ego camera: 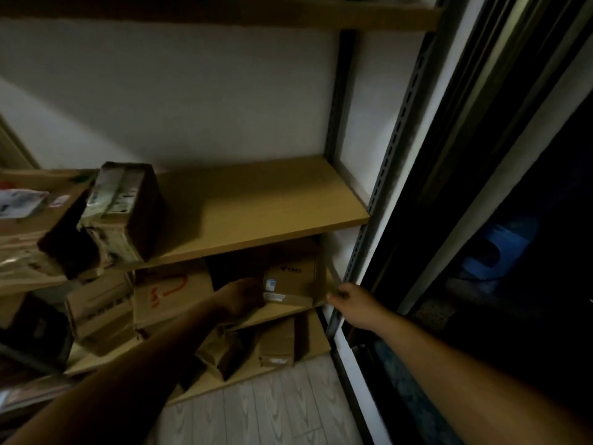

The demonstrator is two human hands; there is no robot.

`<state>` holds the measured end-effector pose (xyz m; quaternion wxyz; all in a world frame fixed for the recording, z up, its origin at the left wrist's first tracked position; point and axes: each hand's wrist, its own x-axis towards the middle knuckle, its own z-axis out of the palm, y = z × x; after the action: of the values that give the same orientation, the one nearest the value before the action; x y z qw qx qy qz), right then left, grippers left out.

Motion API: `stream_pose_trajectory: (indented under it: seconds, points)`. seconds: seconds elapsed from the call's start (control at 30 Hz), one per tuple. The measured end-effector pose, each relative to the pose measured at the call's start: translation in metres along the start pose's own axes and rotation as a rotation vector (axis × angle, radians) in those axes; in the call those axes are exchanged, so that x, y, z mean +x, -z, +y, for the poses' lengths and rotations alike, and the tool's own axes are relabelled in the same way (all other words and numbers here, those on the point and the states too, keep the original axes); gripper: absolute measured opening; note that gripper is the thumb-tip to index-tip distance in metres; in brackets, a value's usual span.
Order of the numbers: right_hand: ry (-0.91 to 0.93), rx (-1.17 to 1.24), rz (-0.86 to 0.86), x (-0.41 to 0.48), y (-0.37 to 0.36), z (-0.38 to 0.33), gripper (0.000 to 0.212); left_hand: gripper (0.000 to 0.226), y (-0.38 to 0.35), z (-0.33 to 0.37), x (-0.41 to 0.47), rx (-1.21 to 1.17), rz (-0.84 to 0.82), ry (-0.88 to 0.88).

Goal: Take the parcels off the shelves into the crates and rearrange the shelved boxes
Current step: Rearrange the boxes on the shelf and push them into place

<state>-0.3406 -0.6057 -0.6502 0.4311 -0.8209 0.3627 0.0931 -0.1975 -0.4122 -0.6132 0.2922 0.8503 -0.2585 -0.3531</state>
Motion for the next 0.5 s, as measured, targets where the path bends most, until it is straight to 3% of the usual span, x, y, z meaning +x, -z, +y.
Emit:
stream_pose_trajectory:
  seconds: [0.2, 0.33, 0.5]
  points:
    - [0.018, -0.05, -0.039, 0.09, 0.001, 0.035, 0.065, 0.039, -0.047, -0.01, 0.072, 0.105, 0.123, 0.081]
    - [0.042, -0.028, -0.033, 0.16, -0.039, 0.073, 0.071, 0.032, -0.089, -0.055, 0.147, 0.07, 0.235, 0.074]
    - [0.106, -0.051, 0.058, 0.227, -0.092, 0.109, 0.072, 0.053, -0.123, -0.117, 0.228, -0.019, 0.394, 0.073]
